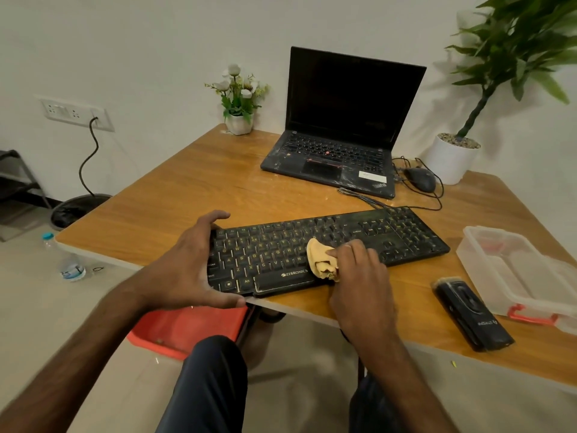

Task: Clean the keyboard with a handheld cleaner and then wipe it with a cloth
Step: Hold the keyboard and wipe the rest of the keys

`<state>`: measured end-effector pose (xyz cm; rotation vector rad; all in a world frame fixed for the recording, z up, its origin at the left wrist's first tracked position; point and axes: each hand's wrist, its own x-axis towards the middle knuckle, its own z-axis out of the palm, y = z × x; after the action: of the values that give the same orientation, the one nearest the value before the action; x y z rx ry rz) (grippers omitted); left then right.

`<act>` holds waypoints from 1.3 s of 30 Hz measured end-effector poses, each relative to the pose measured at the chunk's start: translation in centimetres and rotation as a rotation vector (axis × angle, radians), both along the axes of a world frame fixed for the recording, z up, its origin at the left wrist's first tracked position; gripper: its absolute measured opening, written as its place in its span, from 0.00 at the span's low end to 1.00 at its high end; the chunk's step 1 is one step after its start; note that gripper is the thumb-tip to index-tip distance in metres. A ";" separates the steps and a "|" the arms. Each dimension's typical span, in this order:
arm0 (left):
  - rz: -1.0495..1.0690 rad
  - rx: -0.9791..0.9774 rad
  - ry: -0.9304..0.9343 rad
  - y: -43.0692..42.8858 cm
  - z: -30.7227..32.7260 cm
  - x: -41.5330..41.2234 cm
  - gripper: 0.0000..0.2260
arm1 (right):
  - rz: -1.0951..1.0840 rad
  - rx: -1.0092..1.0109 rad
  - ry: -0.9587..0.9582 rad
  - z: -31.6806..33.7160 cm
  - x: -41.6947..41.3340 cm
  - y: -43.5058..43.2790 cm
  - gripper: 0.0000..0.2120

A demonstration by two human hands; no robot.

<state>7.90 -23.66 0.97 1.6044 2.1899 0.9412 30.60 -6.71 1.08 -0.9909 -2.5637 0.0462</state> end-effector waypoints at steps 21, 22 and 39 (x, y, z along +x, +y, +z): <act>-0.033 -0.057 -0.021 2.0 -1.0 -1.6 0.60 | 0.035 0.010 -0.092 2.1 1.0 1.1 0.23; -0.044 -0.063 -0.010 2.0 -1.0 -1.6 0.60 | -0.012 0.002 -0.088 2.4 1.5 1.7 0.25; -0.035 -0.019 -0.023 2.3 -1.4 -0.8 0.57 | -0.056 -0.026 -0.013 2.2 1.6 1.8 0.24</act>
<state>7.11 -21.38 -0.42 1.6103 2.1419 0.9222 32.15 -4.88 3.25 -1.0762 -2.5517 0.0583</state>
